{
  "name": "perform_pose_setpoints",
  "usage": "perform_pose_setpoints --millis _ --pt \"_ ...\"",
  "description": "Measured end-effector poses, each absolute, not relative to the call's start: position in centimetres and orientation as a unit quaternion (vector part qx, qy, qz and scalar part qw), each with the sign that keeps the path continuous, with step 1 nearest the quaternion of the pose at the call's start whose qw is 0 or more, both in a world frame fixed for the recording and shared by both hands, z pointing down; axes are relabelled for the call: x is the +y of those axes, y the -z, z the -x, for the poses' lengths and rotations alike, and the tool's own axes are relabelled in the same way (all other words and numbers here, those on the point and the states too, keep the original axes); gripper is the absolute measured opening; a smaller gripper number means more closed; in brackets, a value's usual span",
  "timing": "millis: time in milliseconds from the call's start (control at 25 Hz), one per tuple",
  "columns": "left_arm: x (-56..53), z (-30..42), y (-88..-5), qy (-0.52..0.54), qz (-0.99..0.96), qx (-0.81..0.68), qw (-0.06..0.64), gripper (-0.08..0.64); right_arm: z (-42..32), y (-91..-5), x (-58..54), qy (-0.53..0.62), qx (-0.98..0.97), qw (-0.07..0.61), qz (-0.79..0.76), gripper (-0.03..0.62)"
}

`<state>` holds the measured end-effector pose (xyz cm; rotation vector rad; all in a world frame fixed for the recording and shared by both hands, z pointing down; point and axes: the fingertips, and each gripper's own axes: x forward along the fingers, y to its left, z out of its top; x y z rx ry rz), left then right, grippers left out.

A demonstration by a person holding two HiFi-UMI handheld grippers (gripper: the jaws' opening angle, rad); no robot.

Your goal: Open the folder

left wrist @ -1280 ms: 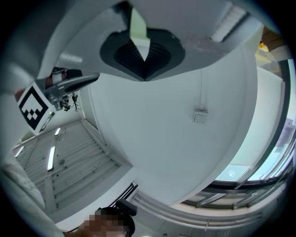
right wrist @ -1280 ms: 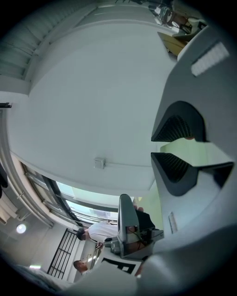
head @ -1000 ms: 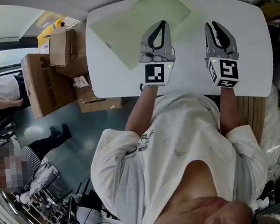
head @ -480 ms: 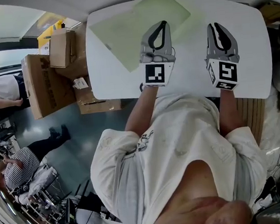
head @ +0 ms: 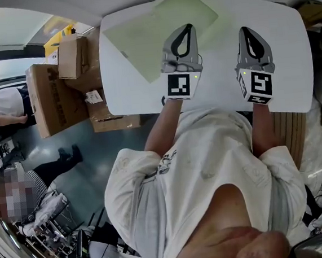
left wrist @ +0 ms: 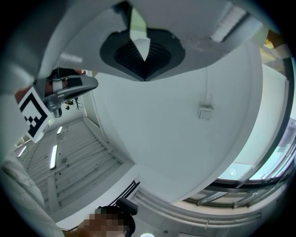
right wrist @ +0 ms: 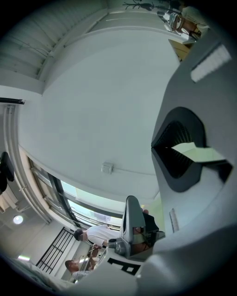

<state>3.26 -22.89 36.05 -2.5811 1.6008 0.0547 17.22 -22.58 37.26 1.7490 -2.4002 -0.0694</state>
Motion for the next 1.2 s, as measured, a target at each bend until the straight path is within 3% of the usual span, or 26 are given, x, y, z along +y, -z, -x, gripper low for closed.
perform_pose_setpoints --millis 1200 --pt "-22.4 -2.6 -36.2 -0.022 0.842 0.538 0.044 -0.006 -17.1 -37.8 -22.6 0.027 -0.809 0.104 -0.578 0.002"
